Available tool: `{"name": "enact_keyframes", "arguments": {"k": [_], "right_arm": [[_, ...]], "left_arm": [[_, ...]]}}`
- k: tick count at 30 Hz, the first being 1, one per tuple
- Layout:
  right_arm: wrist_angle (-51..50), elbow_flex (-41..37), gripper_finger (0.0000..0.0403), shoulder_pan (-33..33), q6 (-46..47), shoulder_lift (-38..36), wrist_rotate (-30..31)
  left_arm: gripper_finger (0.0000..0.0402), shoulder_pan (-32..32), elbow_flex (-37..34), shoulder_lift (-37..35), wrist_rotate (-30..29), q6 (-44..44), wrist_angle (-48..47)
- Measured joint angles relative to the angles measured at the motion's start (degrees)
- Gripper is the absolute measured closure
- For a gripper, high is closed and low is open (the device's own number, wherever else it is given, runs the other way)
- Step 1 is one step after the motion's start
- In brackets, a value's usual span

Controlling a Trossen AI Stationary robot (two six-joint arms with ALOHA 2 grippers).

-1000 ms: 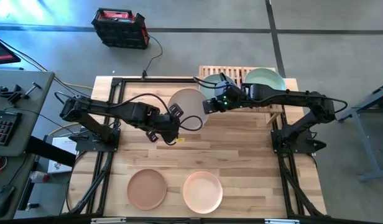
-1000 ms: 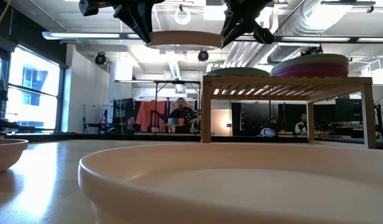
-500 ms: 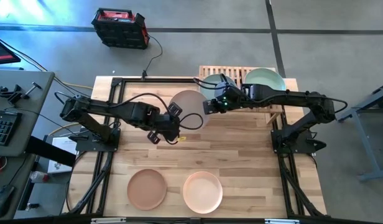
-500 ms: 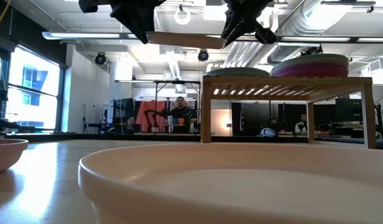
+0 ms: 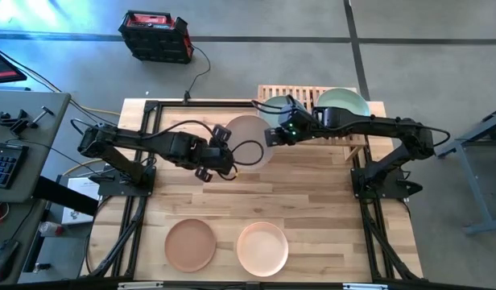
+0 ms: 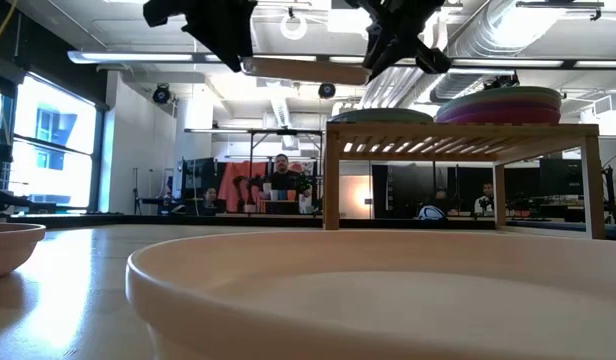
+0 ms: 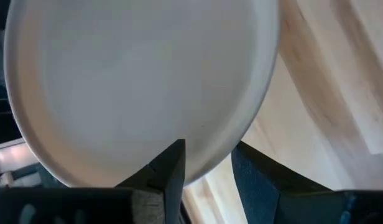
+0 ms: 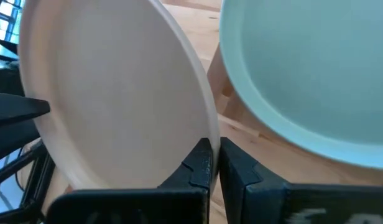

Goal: Place and stack plates onto a shelf
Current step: Stack the gray plate on top of the light blue plate on the shelf

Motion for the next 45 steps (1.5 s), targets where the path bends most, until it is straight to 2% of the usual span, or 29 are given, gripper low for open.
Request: {"name": "enact_keyframes", "arguments": {"k": [10,21,30,38,45], "right_arm": [[-1.7,0.0,0.0403,-3.4,-1.7,-0.1,-1.5],[-2.1,0.0,0.0403,-7.8,-5.6,-0.1,-4.3],[-2.2,0.0,0.0403,-12.1,-10.5,-2.2,-8.1],[-6.1,0.0,0.0403,-19.2,-14.7,-4.8,-11.9],[-9.5,0.0,0.0403,-27.3,-19.6,-5.3,-20.3]], "left_arm": [[0.0284,0.3,0.0,0.0,-2.7,-1.1,0.6],[0.0284,0.3,0.0,0.0,-4.0,-1.1,5.6],[0.0284,0.3,0.0,0.0,-6.8,-6.1,4.1],[0.0284,0.8,0.0,0.0,-6.7,-8.7,3.0],[0.0284,3.2,0.0,0.0,-6.7,-11.5,2.9]]}}
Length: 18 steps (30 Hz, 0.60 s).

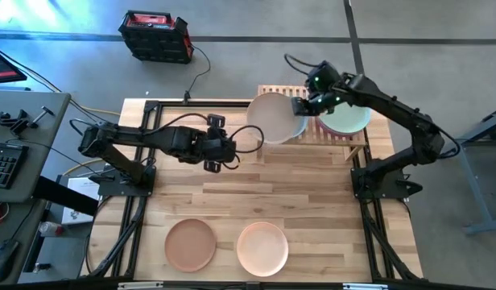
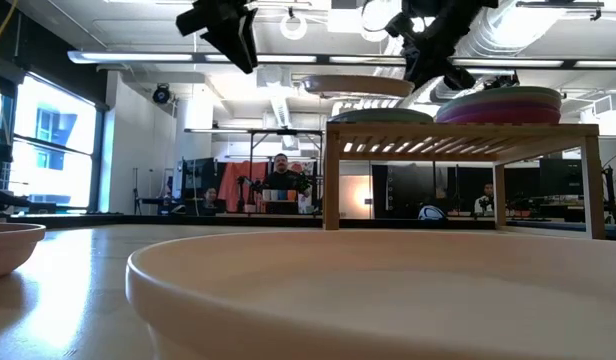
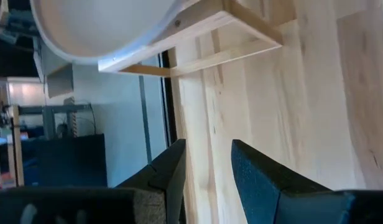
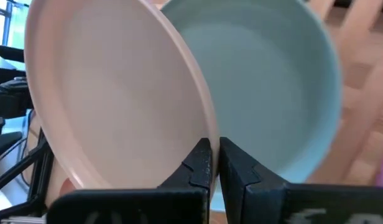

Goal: Place and stack plates onto a shelf
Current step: Stack the gray plate on top of the light blue plate on the shelf

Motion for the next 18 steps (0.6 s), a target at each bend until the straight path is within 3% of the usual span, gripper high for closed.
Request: {"name": "enact_keyframes", "arguments": {"k": [9,18], "right_arm": [[-3.0,0.0,0.0403,-7.1,-5.0,0.0,-3.0],[-4.3,0.0,0.0403,-9.4,-7.5,0.0,-2.3]], "left_arm": [[0.0284,3.1,0.0,0.0,1.7,-1.6,-0.1],[0.0284,5.2,0.0,0.0,3.6,-1.7,0.0]]}}
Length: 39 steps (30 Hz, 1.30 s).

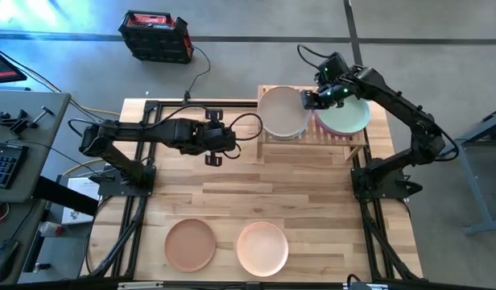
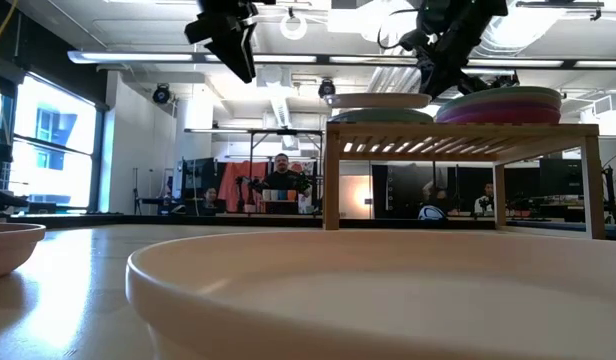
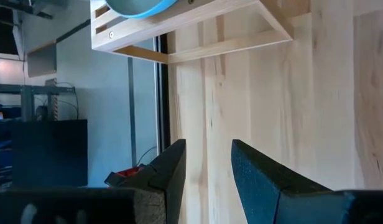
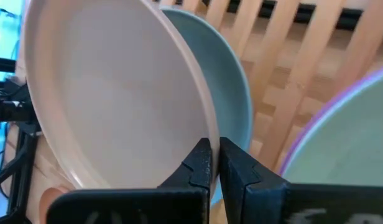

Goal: Place and stack plates onto a shelf
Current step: Stack the gray plate on top of the light blue plate on the shelf

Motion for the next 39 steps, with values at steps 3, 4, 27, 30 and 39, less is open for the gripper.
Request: {"name": "enact_keyframes", "arguments": {"k": [3,4,27,30,39], "right_arm": [[-1.6,0.0,0.0403,0.0,-0.3,0.5,0.0],[-2.0,0.0,0.0403,0.0,-0.5,0.8,0.1],[-1.4,0.0,0.039,0.1,0.7,1.5,3.4],[-0.8,0.0,0.0368,0.1,0.7,1.5,3.4],[1.4,0.0,0.0329,0.0,1.1,1.5,3.1]], "left_arm": [[0.0284,0.6,0.0,0.0,0.0,0.0,0.0],[0.0284,0.7,0.0,0.0,0.0,0.0,0.0],[0.0284,1.0,0.0,0.0,0.0,-1.2,0.1],[0.0284,1.0,0.0,0.0,0.0,-1.4,0.2],[0.0284,1.0,0.0,0.0,0.0,-1.4,0.0]]}}
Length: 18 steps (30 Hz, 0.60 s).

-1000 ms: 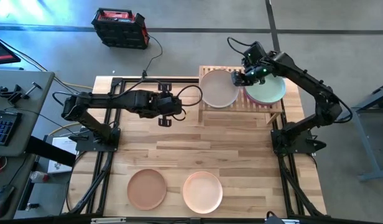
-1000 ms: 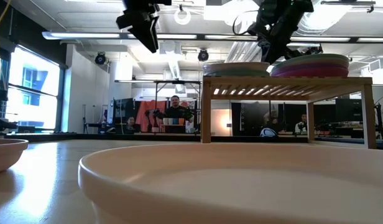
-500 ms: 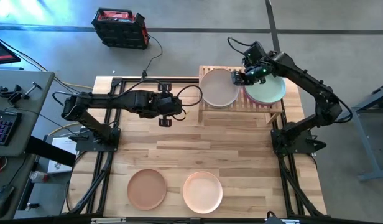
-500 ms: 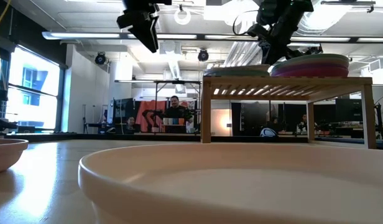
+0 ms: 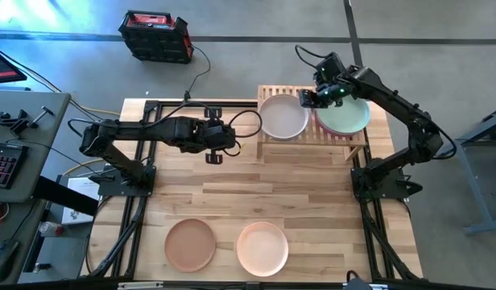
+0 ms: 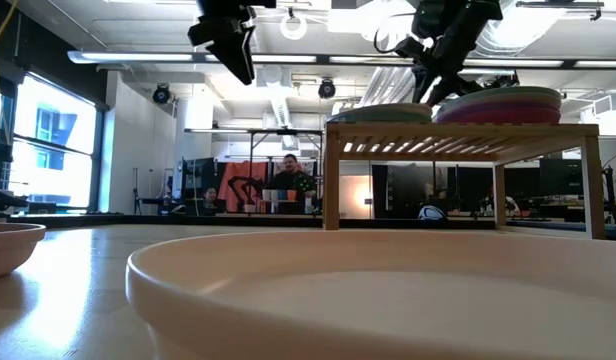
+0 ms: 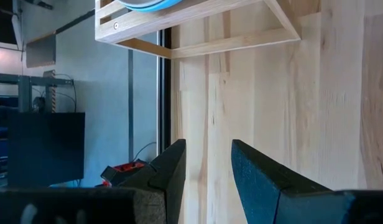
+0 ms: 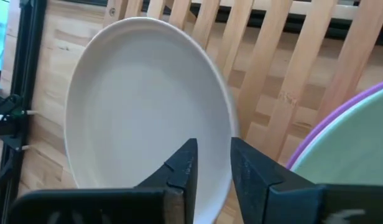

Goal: Place and stack plates onto a shelf
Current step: Stack the gray plate on top of the light blue plate on the shelf, then stack the brown plate on top of the gray plate on the shelf

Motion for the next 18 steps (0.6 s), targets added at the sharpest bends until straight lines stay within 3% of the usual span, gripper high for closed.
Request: {"name": "enact_keyframes", "arguments": {"k": [6,11,18], "right_arm": [[0.5,0.0,0.0329,-0.8,-0.1,-0.2,-0.9],[3.8,0.0,0.0328,-0.8,-1.4,-0.2,-6.0],[12.3,0.0,0.0329,0.4,-1.7,-1.8,-14.6]], "left_arm": [[0.0284,0.0,0.0,0.0,0.0,-1.0,-0.1],[0.0284,0.2,0.0,0.0,0.9,-2.2,-0.2],[0.0284,1.9,0.0,0.0,10.3,-12.2,-5.4]]}}
